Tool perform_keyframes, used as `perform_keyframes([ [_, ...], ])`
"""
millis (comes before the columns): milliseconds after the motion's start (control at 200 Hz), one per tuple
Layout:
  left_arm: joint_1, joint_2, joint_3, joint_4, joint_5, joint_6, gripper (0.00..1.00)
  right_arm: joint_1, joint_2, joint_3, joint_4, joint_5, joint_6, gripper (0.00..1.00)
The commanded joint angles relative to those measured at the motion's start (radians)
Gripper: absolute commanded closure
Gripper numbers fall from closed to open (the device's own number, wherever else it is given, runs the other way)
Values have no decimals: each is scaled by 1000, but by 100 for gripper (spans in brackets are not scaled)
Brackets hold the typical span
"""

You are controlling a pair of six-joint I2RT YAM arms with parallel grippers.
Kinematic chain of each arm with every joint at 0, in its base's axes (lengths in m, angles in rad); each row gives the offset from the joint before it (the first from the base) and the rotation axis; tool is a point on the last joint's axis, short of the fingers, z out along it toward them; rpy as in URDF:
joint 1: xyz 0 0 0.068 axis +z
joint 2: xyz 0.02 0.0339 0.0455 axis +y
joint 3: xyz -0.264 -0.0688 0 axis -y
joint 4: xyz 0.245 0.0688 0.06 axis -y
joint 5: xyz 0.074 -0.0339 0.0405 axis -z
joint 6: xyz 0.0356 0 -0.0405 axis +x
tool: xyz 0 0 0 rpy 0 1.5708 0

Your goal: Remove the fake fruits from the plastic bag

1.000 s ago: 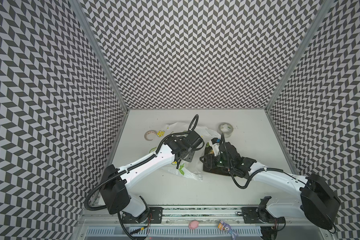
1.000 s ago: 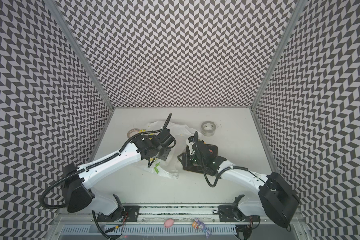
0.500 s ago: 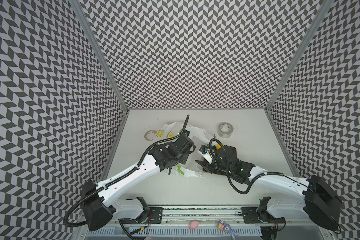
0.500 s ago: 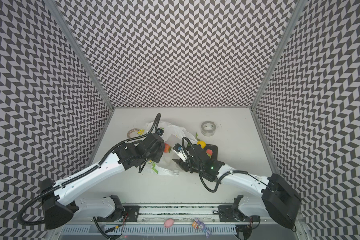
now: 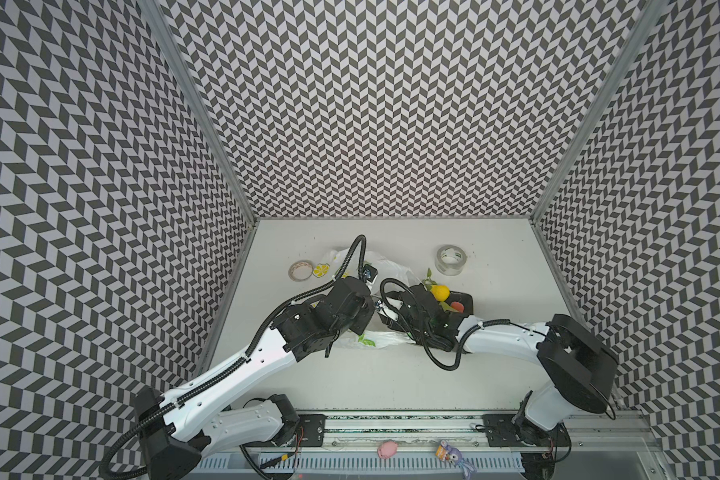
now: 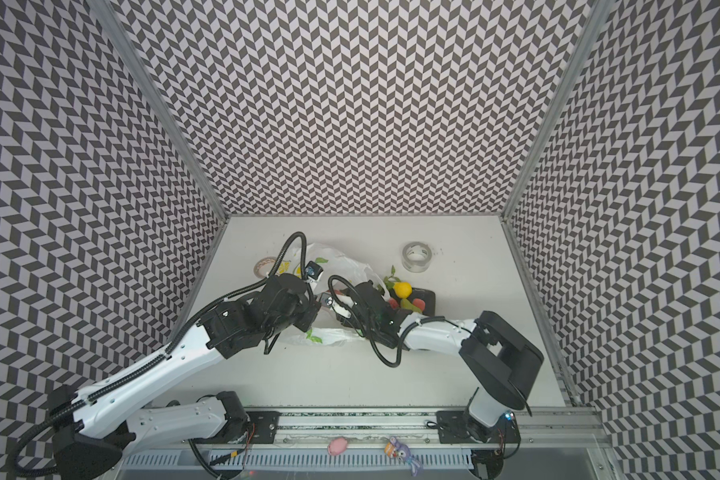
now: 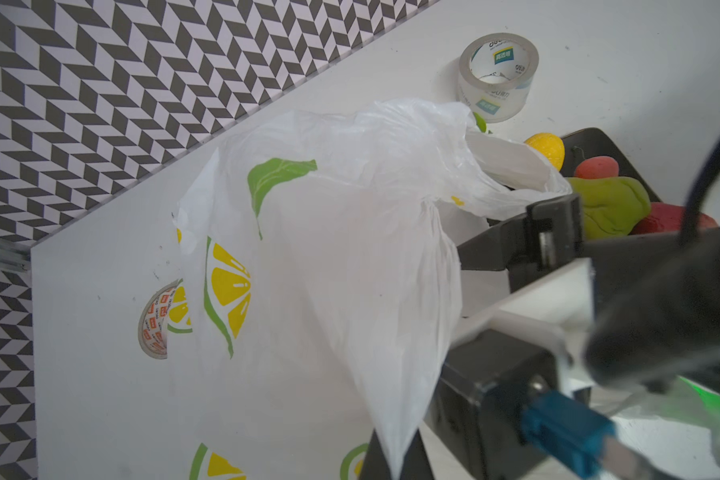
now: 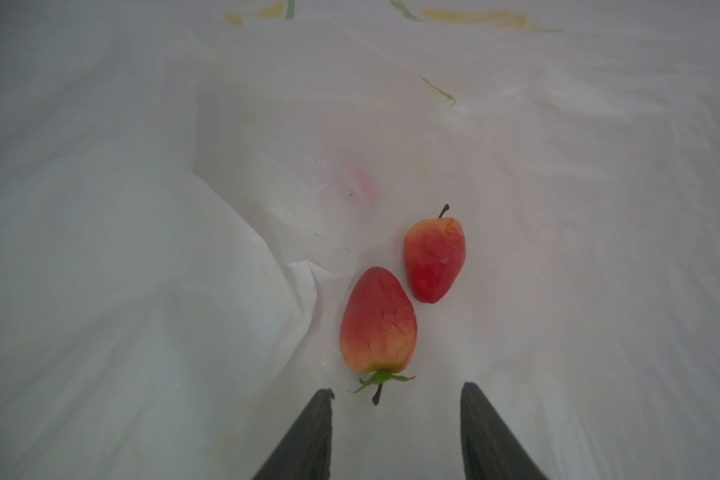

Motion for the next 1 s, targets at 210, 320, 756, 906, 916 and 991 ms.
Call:
perform_keyframes([
  [210, -2, -79, -33, 54, 49, 113, 100, -5, 133, 44, 159, 3, 52, 46],
  [320, 6, -104, -50, 61, 70, 130, 100, -27, 156, 77, 139, -76, 181, 42],
  [756, 51, -110, -81, 102, 158, 189, 100, -46, 269, 138, 169, -59, 594, 27],
  [906, 55, -108, -83, 106, 170, 191, 100, -44, 313, 184, 163, -2, 654, 23],
  [916, 55, -109, -84, 108, 171, 190, 100, -44, 318, 187, 163, 2, 657, 23],
  [991, 56, -105, -87, 115, 183, 188, 100, -44, 344, 216, 152, 35, 682, 20],
])
